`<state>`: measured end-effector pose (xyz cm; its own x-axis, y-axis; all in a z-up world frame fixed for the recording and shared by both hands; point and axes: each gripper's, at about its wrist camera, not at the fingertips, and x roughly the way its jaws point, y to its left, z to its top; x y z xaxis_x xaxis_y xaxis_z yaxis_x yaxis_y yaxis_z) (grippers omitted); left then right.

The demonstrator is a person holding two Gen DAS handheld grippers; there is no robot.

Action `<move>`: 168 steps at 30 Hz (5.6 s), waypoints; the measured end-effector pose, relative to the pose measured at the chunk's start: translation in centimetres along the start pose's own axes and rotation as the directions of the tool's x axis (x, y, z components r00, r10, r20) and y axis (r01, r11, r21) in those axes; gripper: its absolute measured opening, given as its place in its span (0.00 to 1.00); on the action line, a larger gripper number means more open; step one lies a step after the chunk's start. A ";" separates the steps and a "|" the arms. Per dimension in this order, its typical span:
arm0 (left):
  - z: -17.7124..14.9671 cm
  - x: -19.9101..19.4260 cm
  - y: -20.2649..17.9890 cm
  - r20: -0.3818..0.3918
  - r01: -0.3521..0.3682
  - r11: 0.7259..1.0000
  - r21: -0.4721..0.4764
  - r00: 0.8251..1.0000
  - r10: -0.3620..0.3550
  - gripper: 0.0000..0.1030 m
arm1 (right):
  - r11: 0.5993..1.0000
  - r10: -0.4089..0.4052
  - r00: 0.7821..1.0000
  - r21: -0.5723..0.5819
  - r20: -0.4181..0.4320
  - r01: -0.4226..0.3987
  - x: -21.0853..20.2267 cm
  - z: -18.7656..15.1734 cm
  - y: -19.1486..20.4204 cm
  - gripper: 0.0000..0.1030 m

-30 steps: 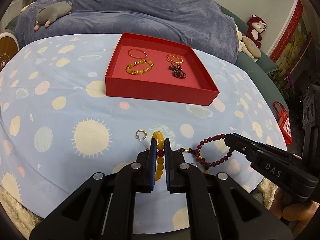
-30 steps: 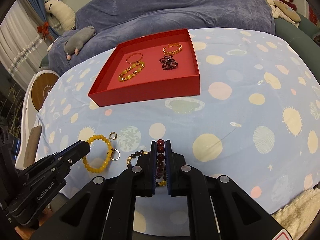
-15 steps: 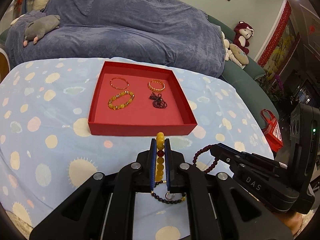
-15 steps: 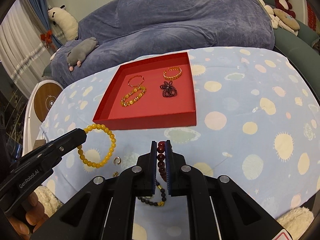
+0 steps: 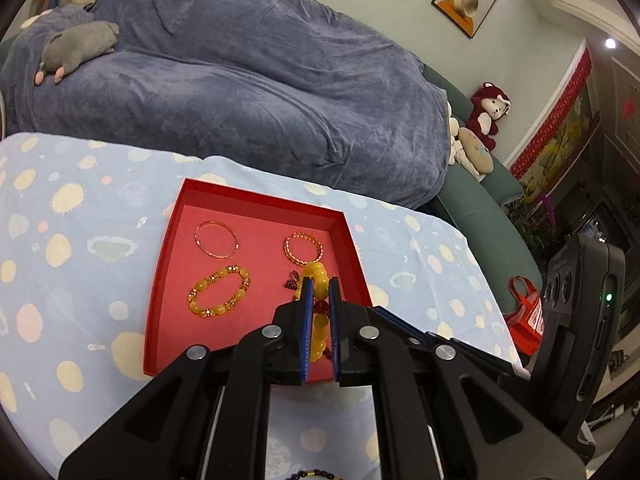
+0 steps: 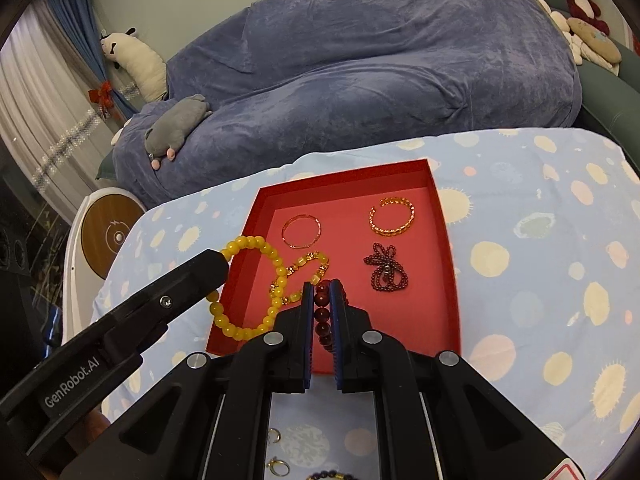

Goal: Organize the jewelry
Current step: 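Carry both bracelets into the red box and open both tools, then withdraw both tools from the box toward the black-and-gold bead bracelet, then grasp the black-and-gold bead bracelet with the right tool while the left tool grasps a gold ring, then carry the bracelet and ring into the red box and open both tools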

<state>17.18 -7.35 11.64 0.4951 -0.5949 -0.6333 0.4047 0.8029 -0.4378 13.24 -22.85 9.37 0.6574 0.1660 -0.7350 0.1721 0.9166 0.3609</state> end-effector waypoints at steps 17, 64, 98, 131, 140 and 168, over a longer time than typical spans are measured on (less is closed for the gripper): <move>-5.0 6.8 7.3 -0.148 -0.300 0.951 0.076 0.940 0.308 0.08 | 0.988 -0.157 0.978 -0.010 -0.140 0.157 7.3 -2.8 -5.2 0.08; -17.1 -3.2 4.6 -0.168 -0.373 0.918 0.135 0.904 0.392 0.34 | 0.982 -0.180 0.969 -0.082 -0.168 0.168 -2.6 -16.7 -2.8 0.29; -18.3 -3.5 3.8 -0.167 -0.352 0.926 0.140 0.913 0.372 0.47 | 0.970 -0.207 0.963 -0.168 -0.174 0.178 -1.4 -18.7 -2.3 0.08; -18.0 -0.1 2.4 -0.189 -0.340 0.926 0.162 0.911 0.368 0.47 | 0.977 -0.182 0.968 -0.143 -0.175 0.158 -1.5 -18.7 -2.6 0.08; -17.9 0.1 2.7 -0.168 -0.345 0.923 0.168 0.913 0.372 0.16 | 0.978 -0.180 0.968 -0.141 -0.175 0.156 -1.5 -18.7 -2.6 0.08; -15.3 -6.0 2.2 -0.099 -0.259 0.961 0.101 0.958 0.269 0.09 | 0.997 -0.070 0.997 -0.043 -0.031 0.068 -7.9 -14.5 -1.3 0.08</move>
<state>3.34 -1.42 4.76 0.5074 -0.3502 -0.7874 0.3377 0.9214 -0.1922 -2.76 -20.11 6.38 0.6208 0.1128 -0.7758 0.1851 0.9405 0.2848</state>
